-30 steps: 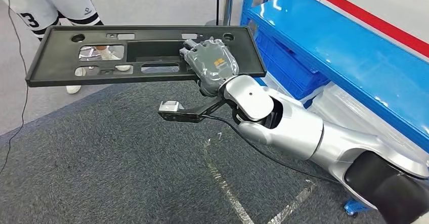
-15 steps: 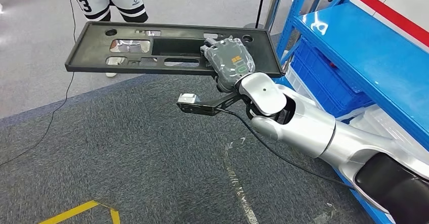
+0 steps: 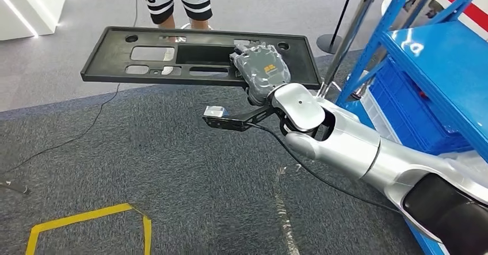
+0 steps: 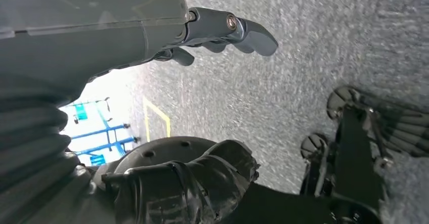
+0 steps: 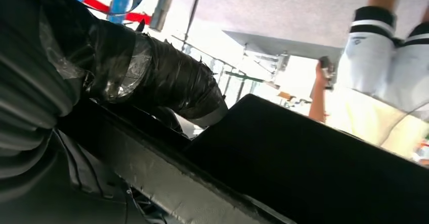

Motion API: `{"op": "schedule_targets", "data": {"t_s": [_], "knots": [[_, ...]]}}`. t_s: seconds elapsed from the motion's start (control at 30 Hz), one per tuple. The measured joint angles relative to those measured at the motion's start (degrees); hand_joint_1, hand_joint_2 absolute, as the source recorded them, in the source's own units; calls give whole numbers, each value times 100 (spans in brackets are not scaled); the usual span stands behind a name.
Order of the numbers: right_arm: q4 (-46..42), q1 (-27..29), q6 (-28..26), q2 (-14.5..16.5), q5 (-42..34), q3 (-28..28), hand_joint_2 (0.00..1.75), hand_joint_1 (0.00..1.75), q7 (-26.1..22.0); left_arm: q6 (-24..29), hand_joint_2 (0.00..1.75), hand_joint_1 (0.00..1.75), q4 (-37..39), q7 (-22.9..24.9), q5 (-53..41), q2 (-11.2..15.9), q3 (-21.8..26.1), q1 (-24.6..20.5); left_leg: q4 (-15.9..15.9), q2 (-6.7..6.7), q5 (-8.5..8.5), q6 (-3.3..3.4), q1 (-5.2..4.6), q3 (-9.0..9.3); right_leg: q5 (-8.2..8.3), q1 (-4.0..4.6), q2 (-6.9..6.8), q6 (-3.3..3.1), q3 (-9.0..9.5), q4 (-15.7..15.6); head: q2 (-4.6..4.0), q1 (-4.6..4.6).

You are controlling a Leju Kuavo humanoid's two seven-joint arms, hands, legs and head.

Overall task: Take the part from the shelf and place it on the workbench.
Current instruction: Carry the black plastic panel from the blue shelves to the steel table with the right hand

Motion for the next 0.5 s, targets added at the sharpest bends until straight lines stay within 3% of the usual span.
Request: {"op": "schedule_targets", "data": {"t_s": [0.07,0.13,0.2,0.23,0.27,0.3,0.37,0.4,0.43,0.5], "knots": [[11,4,2,4,0,0,175,175,-12,6,175,0,1,32,17,1,0,12,-30,-129,33,72,19,-15,-29,-6,-33,51,-1,14,0,-1],[18,3,3,5,0,0,175,175,-20,14,175,0,1,68,27,1,0,17,-76,-240,71,143,52,-1,-216,-38,237,94,-106,261,0,3],[30,17,4,1,0,0,175,175,-24,28,175,0,1,98,29,0,0,11,-91,-352,86,184,68,-2,-565,-63,553,113,-436,966,0,5],[40,38,5,-1,0,0,175,175,-30,36,175,0,1,105,29,0,-1,6,-87,-423,87,192,69,-6,-701,-66,602,122,-634,1359,0,8],[52,63,6,-3,0,0,175,175,-36,42,175,0,1,108,29,0,-1,3,-80,-508,87,194,71,-7,-733,-74,618,132,-772,1605,0,6],[63,83,7,-3,0,0,175,175,-42,43,175,0,1,108,28,0,-2,0,-69,-595,85,192,75,-8,-658,-88,623,141,-816,1644,0,6],[76,94,6,-3,0,0,175,175,-48,32,175,0,1,102,27,0,-2,-4,-31,-755,71,173,93,-8,-268,-133,691,156,-608,1114,0,7],[81,90,6,-3,0,0,175,175,-49,24,175,0,1,98,26,0,-2,-3,-5,-824,57,151,103,-23,-113,-167,827,165,-452,763,0,5],[87,84,5,-3,0,0,175,175,-50,16,175,0,1,93,26,0,-2,-7,37,-894,45,125,107,-53,-15,-195,962,173,-319,457,0,3],[104,84,5,2,0,0,175,175,-56,8,175,0,1,84,25,0,-2,-10,80,-1027,51,54,130,-136,5,-206,1126,176,-201,201,0,-1]]}}
